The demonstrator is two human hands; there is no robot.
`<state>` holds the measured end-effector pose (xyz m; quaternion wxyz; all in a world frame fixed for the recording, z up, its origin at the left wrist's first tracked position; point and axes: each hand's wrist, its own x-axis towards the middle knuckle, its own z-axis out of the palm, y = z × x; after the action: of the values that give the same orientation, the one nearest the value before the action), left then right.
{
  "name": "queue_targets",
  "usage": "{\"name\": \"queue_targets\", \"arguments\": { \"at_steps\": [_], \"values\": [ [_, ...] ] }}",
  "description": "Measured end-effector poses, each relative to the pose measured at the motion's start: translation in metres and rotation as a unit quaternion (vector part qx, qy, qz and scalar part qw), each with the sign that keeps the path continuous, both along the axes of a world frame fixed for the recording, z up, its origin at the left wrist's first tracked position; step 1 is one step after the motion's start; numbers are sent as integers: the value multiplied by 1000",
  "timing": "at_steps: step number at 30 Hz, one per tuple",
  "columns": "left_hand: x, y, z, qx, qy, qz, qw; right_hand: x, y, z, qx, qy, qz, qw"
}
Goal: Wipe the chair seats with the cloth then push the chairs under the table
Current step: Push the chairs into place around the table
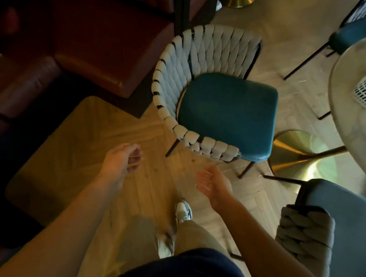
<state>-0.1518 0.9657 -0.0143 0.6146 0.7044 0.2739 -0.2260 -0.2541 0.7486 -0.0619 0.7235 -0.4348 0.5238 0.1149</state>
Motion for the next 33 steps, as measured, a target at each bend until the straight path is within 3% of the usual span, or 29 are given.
{"name": "queue_targets", "arguments": {
  "at_steps": [4,12,18,26,33],
  "values": [
    [74,4,-3,13,6,-16,1000,59,15,-1,56,9,-38,998],
    [224,16,-22,16,28,-136,990,151,58,-9,136,23,-237,962],
    [313,12,-39,37,44,-248,967,203,90,-15,150,24,-392,907],
    [403,-38,-64,94,67,-402,908,246,110,-38,156,52,-525,835],
    [465,-95,-85,144,81,-448,879,286,113,-61,204,33,-622,755]
  ]
}}
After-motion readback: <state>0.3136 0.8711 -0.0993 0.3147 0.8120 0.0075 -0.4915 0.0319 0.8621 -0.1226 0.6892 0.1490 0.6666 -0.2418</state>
